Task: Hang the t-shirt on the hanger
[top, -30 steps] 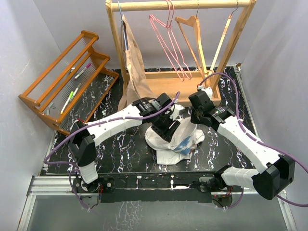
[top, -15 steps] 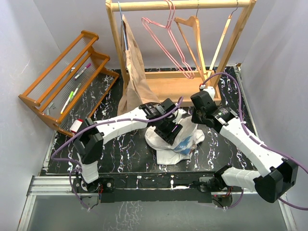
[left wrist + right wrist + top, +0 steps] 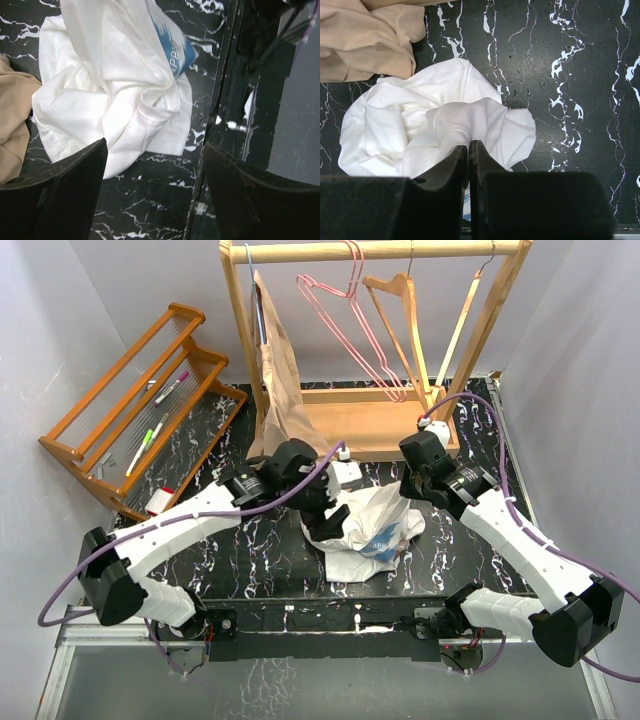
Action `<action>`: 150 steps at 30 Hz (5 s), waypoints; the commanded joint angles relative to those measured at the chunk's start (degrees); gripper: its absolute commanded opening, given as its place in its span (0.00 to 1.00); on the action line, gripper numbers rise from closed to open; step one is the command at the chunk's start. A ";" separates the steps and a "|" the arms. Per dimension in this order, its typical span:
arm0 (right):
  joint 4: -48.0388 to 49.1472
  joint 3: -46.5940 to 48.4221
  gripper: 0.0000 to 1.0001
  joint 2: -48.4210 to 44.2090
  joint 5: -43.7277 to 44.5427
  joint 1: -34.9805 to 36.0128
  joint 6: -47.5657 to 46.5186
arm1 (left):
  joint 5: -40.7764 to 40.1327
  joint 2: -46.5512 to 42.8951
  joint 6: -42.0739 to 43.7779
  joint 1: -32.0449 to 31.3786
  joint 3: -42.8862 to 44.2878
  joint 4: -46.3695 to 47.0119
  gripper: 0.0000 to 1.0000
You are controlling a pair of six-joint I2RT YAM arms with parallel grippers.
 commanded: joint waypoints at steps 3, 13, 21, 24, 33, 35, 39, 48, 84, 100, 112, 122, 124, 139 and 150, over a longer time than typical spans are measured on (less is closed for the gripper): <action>1.68 0.36 0.08 -1.65 0.45 -0.22 0.52 | 9.38 -2.57 13.36 3.55 -8.38 6.60 0.77; 1.24 0.80 0.08 -2.00 0.54 -0.20 0.47 | 9.74 -1.94 26.02 3.60 -15.07 17.50 0.73; 1.65 0.28 0.08 -2.39 0.53 -0.20 0.86 | 5.76 -1.25 27.81 0.62 -19.97 24.35 0.66; 1.93 0.28 0.08 -2.22 0.24 -0.20 0.86 | 5.35 -0.32 26.33 -0.10 -20.60 25.94 0.64; 2.29 -0.16 0.08 -2.90 0.27 -0.20 1.21 | 3.40 -0.81 23.80 -4.11 -23.88 30.01 0.54; 2.21 -0.25 0.08 -3.03 0.27 -0.24 1.30 | 2.67 -0.81 23.28 -4.81 -24.68 31.15 0.48; 2.20 -0.34 0.08 -3.23 0.36 -0.24 1.30 | 1.02 -0.31 22.69 -5.71 -25.61 32.58 0.40; 2.20 -0.51 0.08 -3.32 0.27 -0.20 1.61 | -3.40 -0.48 23.71 -5.91 -28.48 34.16 0.41; -13.04 15.02 0.08 -7.93 1.94 -0.20 3.95 | -10.24 -1.81 30.22 3.84 24.55 -16.88 0.00; -19.53 53.96 0.08 7.98 10.22 -0.26 -7.89 | -15.32 18.42 42.33 3.87 68.43 -34.72 0.00; -20.23 33.53 0.08 2.67 7.22 -0.20 -2.95 | -12.66 10.46 33.68 7.34 51.52 -35.27 0.00; -18.15 18.23 0.08 -0.92 3.07 -0.20 -1.36 | -5.90 20.05 45.00 11.14 70.80 -55.04 0.00; -17.40 17.00 0.08 -1.13 2.98 -0.20 -1.51 | -4.46 17.02 50.11 10.47 65.66 -55.00 0.00; -13.37 25.63 0.08 2.28 2.61 -0.29 -5.02 | 9.89 22.37 21.33 11.14 62.53 -46.38 0.00; -15.26 29.84 0.46 3.45 -0.36 -0.21 -5.40 | 15.75 19.08 17.32 13.40 56.65 -41.45 0.00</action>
